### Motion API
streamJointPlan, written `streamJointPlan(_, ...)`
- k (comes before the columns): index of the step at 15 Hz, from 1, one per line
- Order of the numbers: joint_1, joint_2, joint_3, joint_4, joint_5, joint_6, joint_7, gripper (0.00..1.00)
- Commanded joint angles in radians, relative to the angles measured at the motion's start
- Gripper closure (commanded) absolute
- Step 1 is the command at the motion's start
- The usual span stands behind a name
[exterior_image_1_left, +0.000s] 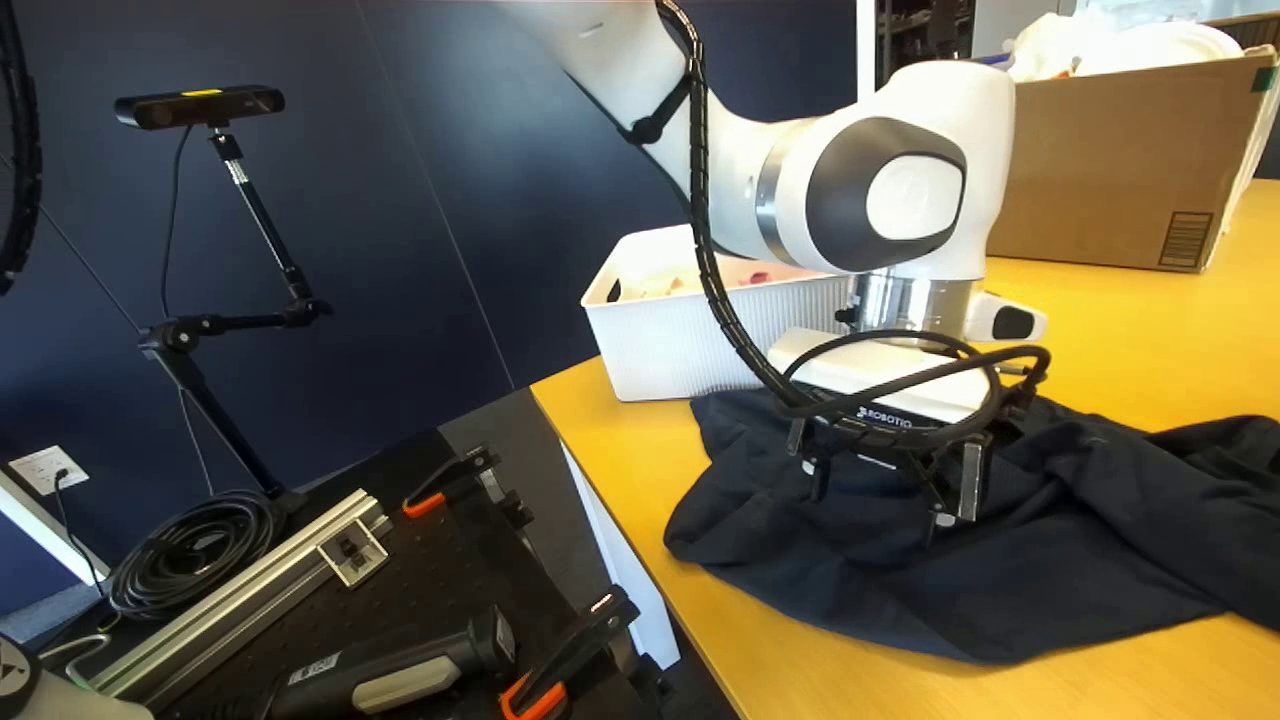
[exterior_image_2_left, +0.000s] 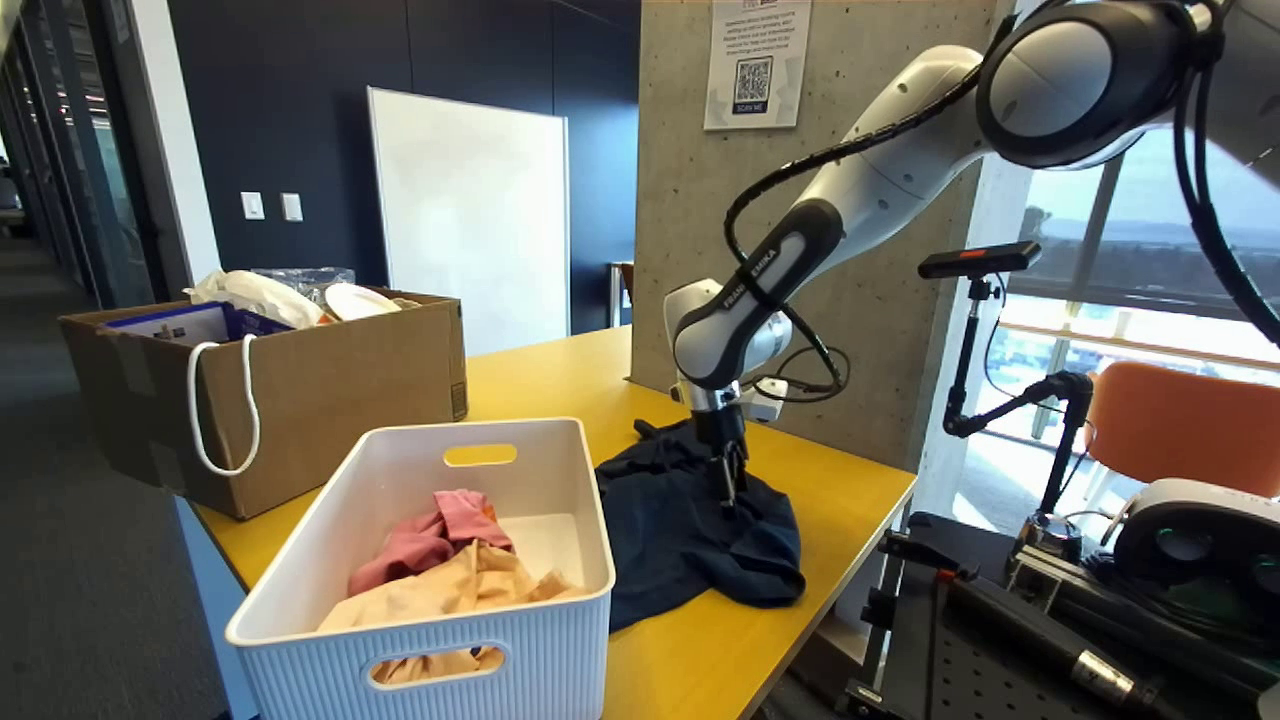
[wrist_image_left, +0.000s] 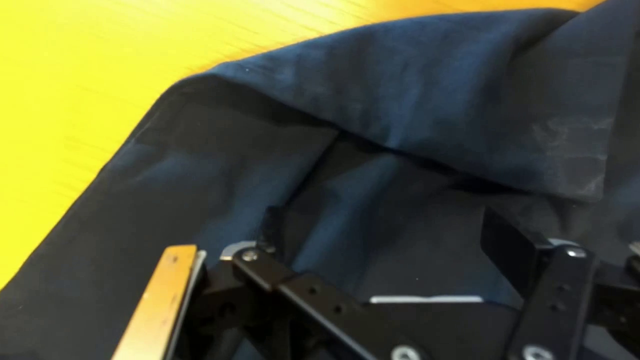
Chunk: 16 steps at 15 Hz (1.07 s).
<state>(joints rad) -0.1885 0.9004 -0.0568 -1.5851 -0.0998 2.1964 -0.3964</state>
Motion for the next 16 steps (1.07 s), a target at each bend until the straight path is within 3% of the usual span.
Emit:
streamJointPlan(1,0.007,0.06,0.003,0.032,-0.016,0.06,0.041,0.0)
streamJointPlan(7,0.036,0.049,-0.025,-0.035,-0.05,0.177,0.102,0.0)
streamJointPlan(16,0.047,0.064,-0.078,-0.093,-0.1,0.201,0.199,0.0)
